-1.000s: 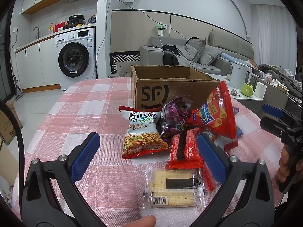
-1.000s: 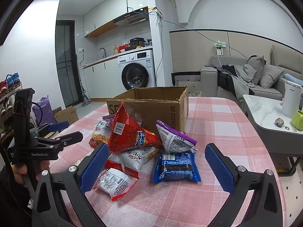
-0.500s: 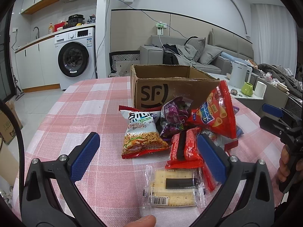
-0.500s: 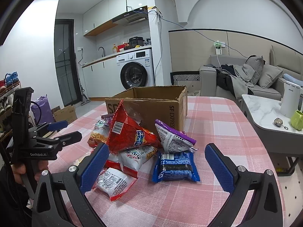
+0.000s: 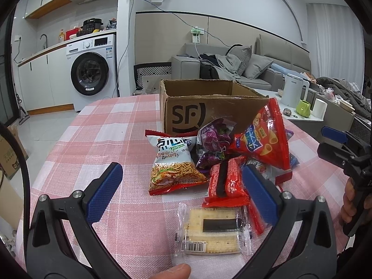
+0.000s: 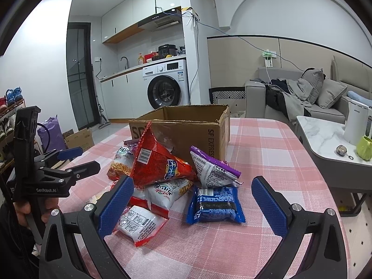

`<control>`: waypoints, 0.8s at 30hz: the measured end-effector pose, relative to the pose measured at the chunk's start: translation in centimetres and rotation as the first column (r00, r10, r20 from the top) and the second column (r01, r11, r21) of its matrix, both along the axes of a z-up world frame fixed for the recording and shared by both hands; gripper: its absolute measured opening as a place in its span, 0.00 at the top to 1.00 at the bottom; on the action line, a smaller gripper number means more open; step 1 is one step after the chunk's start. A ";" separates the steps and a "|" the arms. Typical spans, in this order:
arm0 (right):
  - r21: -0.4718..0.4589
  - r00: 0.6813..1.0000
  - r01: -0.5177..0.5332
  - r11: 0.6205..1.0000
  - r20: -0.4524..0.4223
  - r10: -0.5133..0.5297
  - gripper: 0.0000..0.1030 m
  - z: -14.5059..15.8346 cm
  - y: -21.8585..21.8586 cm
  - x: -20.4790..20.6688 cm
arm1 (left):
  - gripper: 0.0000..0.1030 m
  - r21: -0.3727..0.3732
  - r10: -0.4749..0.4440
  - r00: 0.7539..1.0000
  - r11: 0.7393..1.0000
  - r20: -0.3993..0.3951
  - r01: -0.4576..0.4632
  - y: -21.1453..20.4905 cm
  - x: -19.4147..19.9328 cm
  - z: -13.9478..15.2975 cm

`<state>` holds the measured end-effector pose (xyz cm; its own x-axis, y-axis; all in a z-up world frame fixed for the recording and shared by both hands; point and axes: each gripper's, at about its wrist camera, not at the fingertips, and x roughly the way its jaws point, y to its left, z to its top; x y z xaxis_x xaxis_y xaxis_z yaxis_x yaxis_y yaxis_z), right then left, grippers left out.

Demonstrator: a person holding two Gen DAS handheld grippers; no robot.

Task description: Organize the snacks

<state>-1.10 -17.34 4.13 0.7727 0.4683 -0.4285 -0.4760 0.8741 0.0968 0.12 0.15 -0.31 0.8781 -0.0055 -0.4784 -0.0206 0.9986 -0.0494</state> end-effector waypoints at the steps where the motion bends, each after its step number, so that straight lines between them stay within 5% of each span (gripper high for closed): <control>1: -0.003 1.000 -0.001 1.000 -0.001 0.001 0.00 0.0 0.0 0.0 | 0.01 0.001 0.000 1.000 1.000 -0.001 0.000 -0.1 0.0 0.0; 24: -0.058 0.993 0.012 0.998 -0.118 -0.019 0.00 -1.1 1.1 2.8 | 0.01 -0.013 -0.024 0.996 1.000 -0.091 0.023 0.1 1.5 -0.8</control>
